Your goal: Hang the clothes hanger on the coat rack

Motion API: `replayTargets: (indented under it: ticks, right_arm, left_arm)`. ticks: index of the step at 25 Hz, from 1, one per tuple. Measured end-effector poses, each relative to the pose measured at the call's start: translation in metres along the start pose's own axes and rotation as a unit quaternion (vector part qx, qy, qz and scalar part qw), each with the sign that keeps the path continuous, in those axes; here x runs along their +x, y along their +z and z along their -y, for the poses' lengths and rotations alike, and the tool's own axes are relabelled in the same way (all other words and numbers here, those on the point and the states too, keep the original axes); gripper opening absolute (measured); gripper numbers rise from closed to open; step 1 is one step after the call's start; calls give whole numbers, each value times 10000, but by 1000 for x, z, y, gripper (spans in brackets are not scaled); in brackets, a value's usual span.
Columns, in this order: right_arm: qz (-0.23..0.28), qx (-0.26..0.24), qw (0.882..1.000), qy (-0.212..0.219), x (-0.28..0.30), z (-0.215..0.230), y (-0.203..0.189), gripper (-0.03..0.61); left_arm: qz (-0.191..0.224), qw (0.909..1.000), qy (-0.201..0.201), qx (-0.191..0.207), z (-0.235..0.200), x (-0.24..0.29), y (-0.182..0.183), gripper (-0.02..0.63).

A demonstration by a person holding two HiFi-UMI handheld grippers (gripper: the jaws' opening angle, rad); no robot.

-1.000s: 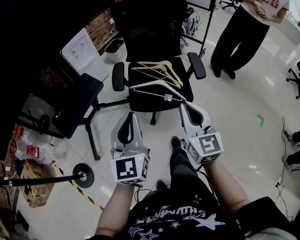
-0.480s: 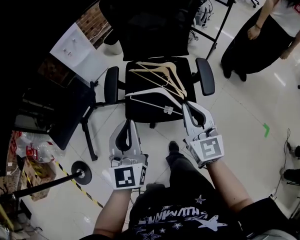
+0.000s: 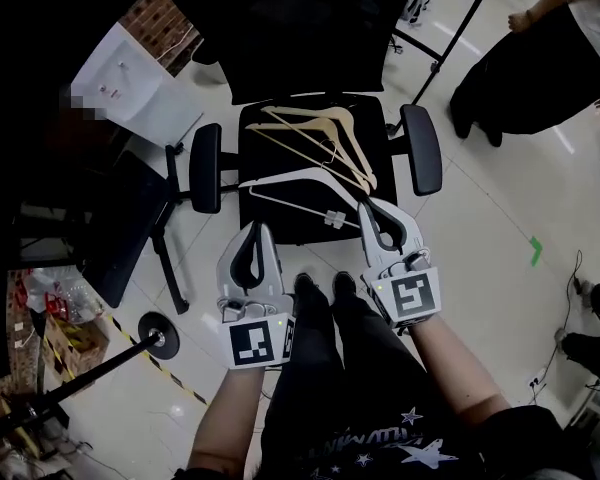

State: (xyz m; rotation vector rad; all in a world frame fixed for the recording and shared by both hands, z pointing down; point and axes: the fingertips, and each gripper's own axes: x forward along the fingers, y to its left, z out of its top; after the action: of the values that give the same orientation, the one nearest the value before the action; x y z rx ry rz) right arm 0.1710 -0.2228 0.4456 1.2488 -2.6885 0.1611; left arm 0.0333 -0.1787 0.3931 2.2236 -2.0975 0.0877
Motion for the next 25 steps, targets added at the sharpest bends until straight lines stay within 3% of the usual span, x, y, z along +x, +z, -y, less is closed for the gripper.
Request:
replayTargets:
  ticks: [4, 9, 13, 25]
  right_arm:
    - [-379, 74, 9992, -108, 12, 4, -43, 6]
    - [-743, -182, 9970, 81, 41, -9, -83, 6]
    - [-1013, -70, 9948, -12, 57, -10, -115, 6]
    - [-2032, 87, 9786, -295, 100, 18, -224, 8]
  left_arm:
    - [-395, 9989, -165, -185, 0, 21, -52, 5]
    - [-870, 9944, -415, -439, 0, 49, -107, 5]
    - [-1231, 9888, -765, -359, 10, 58, -147, 5]
    - [-2004, 9749, -830, -493, 3, 94, -253, 5]
